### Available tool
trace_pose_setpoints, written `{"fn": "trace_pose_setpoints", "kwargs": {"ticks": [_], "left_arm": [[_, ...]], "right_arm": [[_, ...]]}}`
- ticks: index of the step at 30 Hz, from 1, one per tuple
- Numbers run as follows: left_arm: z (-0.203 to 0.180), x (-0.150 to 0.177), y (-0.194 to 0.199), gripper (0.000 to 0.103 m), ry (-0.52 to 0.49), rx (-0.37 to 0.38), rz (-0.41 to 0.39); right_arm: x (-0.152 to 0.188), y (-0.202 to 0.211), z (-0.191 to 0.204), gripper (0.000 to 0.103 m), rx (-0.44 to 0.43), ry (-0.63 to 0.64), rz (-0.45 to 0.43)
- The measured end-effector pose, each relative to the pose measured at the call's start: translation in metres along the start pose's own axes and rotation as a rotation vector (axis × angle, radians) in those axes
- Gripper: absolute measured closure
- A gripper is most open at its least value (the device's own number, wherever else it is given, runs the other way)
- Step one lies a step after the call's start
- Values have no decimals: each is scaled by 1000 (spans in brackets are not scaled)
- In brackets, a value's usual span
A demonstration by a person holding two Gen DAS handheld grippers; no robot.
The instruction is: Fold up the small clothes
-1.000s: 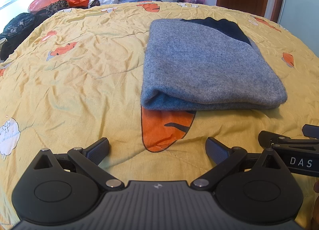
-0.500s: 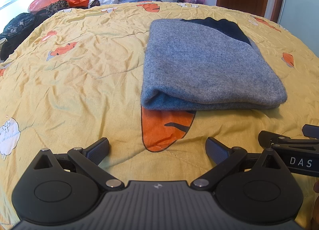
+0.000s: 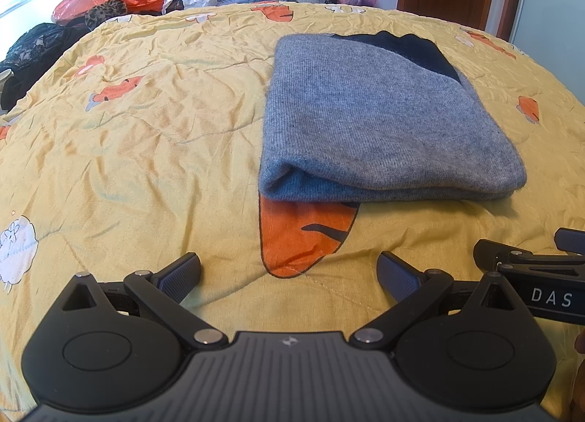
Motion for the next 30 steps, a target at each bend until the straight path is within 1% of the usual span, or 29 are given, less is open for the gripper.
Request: {"fn": "trace_pose_setpoints", "kwargs": {"ticks": [5,9,15,19,24,30], "left_arm": [[3,0,7,0,22,-5,6],[2,-3,23,0,22,-12,-16],[-3,-9,43,0,23,6,-31],[-3,-11,46,0,31,7,-36],[-2,-10,43,0,44,5,-22],[-2,-10,43,0,43,5,-22]], "right_arm": [[-6,3,-3,0,-12,11,39],[-9,13,-5,0,-13,7,25],[-14,22,-6,0,-20,-1,9],[-14,24,-6,1,-22,1,4],[-12,24,-6,1,-23,-5,9],[-12,23,-6,1,-26,-9,14]]}}
Point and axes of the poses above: each gripper's, at about its wrist camera, not at the fingertips, and y roughly against the way its jaws point, z to its left, x to its underside, the point moved 5 cm from there along -y, roughly the way its jaws point, and after that the axes turned 9 degrees about x, right-handed, at the moved point
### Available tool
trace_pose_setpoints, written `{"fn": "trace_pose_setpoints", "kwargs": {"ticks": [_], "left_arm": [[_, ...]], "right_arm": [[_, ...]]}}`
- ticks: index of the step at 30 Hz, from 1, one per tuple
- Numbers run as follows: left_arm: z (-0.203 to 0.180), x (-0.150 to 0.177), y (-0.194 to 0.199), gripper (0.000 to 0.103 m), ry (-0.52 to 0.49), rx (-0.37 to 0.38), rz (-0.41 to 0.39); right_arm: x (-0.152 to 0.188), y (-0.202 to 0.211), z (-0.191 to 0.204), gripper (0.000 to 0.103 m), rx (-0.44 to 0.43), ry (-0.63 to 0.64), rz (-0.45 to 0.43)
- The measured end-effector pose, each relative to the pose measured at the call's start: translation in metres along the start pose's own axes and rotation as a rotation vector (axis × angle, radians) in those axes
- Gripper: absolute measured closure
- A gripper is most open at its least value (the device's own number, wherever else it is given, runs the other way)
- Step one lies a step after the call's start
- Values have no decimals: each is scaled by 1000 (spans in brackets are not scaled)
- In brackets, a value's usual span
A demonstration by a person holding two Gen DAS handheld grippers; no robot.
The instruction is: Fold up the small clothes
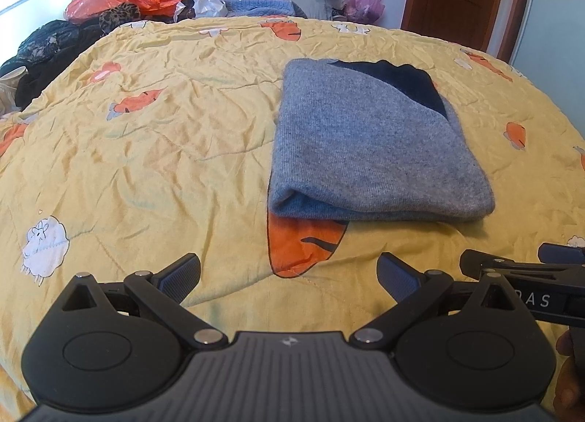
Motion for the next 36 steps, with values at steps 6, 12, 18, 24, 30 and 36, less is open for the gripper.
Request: {"fn": "trace_pose_setpoints", "kwargs": {"ticks": [6,12,18,24,30,36], "left_arm": [[0,0,0,0,0,0,0],[0,-1,-1,0,0,0,0],[0,-1,-1,0,0,1,-1],[0,-1,-1,0,0,1,-1],[0,-1,-1,0,0,1,-1],[0,-1,-1,0,1,1,-1]], "right_arm": [[0,-1,0,1,-2,-4,5],[0,-2,0,1,-3,-4,6],[0,-2,0,1,-5,-5,8],[0,-3,1,1,-6,-6,9],[0,-4,0,1,-7,-10,13],[0,-4,0,1,-8,-10,14]]}}
Point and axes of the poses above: each gripper's, at about its wrist camera, not at the fingertips, and y roughly against the way its jaws point, z to its left, x to its underside, the point moved 5 cm from there along -y, roughly the way its jaws point, and after that the axes turned 9 degrees about x, right-handed, at the moved point
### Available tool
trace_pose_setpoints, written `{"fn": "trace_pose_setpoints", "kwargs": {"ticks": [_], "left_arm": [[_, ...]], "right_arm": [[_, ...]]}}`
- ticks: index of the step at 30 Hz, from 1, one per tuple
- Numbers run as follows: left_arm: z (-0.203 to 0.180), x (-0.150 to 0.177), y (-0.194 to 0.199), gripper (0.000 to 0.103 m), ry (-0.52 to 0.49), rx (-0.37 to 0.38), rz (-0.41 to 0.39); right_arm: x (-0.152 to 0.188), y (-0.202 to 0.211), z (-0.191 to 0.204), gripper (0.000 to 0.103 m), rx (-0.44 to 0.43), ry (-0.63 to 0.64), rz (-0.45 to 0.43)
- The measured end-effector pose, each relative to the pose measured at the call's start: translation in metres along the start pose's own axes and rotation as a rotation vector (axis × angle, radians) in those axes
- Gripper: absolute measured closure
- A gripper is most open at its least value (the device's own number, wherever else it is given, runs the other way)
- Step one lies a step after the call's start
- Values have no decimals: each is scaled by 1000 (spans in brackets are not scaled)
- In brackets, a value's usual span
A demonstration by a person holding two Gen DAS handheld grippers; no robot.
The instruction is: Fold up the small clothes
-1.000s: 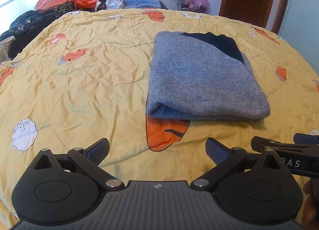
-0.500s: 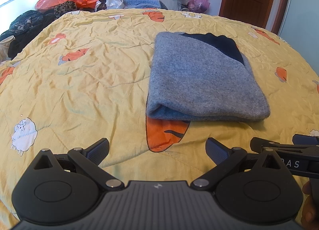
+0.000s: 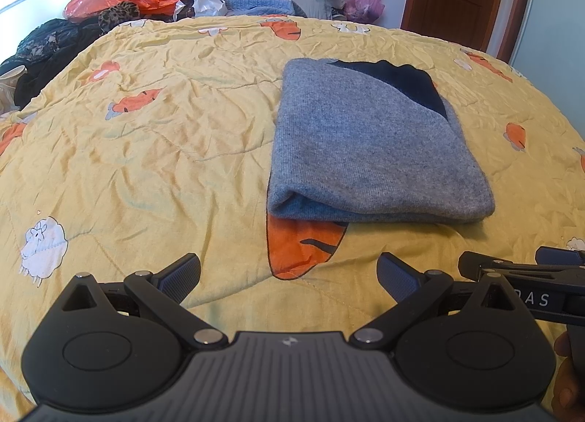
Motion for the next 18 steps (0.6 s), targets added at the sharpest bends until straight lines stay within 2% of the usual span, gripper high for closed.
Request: {"fn": "trace_pose_setpoints", "kwargs": {"ticks": [18], "left_arm": [[0,1,-1,0,2,2,6]], "right_arm": [[2,-1,0,1,-5,-8,12]]}}
Point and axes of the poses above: each gripper's, at about its wrist camera, not at the fingertips, and y roughly against the way its jaws point, z to its left, x to its underside, the point moved 5 cm from there along -y, roughly the way its jaws point, and after that the axes turned 9 degrees about x, right-handed, at the moved point
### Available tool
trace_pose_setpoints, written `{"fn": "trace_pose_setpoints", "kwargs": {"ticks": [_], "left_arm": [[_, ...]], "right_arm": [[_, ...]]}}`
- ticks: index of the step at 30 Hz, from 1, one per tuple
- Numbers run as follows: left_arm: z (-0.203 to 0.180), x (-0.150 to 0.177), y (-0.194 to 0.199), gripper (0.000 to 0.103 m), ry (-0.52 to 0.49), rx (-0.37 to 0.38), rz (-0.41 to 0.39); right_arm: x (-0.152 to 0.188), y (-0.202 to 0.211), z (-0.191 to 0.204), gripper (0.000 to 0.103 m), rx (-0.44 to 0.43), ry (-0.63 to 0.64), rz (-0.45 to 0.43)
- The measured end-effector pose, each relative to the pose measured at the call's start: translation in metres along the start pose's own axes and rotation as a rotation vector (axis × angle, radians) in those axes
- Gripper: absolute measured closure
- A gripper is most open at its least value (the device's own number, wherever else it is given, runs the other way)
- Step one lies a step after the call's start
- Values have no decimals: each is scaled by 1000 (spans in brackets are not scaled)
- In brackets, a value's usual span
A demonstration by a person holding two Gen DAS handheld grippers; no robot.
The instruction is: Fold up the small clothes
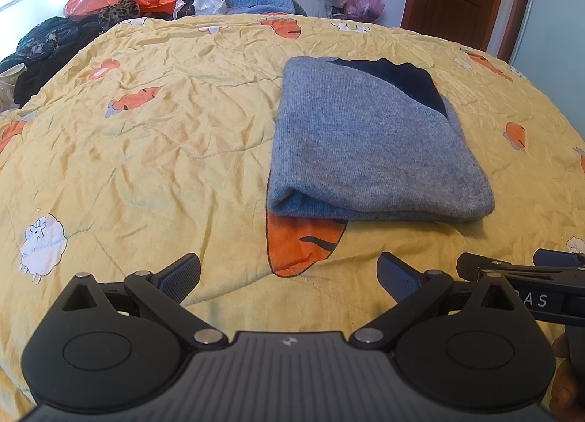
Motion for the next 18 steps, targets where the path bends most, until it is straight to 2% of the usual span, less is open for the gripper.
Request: {"fn": "trace_pose_setpoints", "kwargs": {"ticks": [18], "left_arm": [[0,1,-1,0,4,2,3]], "right_arm": [[2,-2,0,1,-4,-5,7]]}}
Point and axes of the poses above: each gripper's, at about its wrist camera, not at the fingertips, and y roughly against the way its jaws point, z to its left, x to its underside, the point moved 5 cm from there along -y, roughly the way its jaws point, and after that the axes turned 9 degrees about x, right-handed, at the moved point
